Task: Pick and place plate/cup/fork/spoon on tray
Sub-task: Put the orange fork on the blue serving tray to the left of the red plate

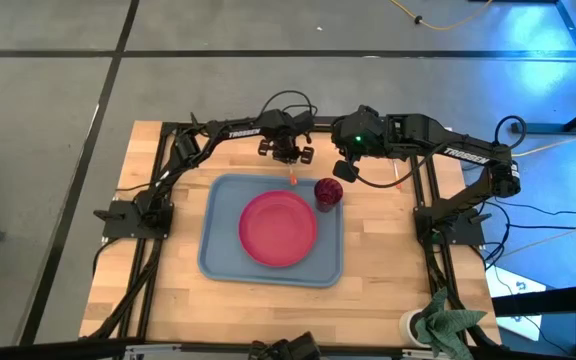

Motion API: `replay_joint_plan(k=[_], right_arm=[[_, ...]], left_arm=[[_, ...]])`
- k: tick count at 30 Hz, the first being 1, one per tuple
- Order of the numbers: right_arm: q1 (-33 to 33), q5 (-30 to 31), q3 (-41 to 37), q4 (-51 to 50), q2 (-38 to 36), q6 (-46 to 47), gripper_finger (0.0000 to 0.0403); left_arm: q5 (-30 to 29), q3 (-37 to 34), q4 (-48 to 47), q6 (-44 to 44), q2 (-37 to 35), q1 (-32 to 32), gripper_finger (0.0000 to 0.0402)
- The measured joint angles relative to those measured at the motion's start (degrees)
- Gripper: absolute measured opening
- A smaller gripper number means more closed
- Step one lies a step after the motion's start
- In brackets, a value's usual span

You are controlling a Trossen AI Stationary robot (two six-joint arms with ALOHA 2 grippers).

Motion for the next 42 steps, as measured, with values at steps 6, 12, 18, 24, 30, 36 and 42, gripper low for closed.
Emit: replay_joint_plan(k=[6,12,18,24,30,36,42], right_arm=[[0.01,0.00,0.00,0.00,0.00,0.00,0.0049],[0.01,-0.02,0.00,0.02,0.00,0.00,0.0049],[0.00,0.00,0.00,0.01,0.00,0.00,0.0049],[0.01,0.00,0.00,0.00,0.00,0.00,0.0049],[0.01,0.00,0.00,0.00,0.00,-0.02,0.0049],[0.01,0.04,0.00,0.00,0.00,-0.02,0.0049],[-0.05,0.14,0.00,0.00,0.00,-0.02,0.0049]], left_arm=[[0.43,-0.01,0.56,0.05,0.00,0.02,0.0054],[5.84,0.08,2.85,0.92,-0.02,0.45,0.0057],[6.09,2.11,3.91,6.33,-0.50,1.72,0.0057],[6.89,2.09,3.79,7.72,-0.46,2.61,0.0057],[8.57,0.87,3.94,8.14,0.01,2.75,0.0057],[9.26,-1.63,5.58,9.04,0.00,2.75,0.0057],[9.53,-1.67,4.89,10.16,0.00,3.31,0.0057]])
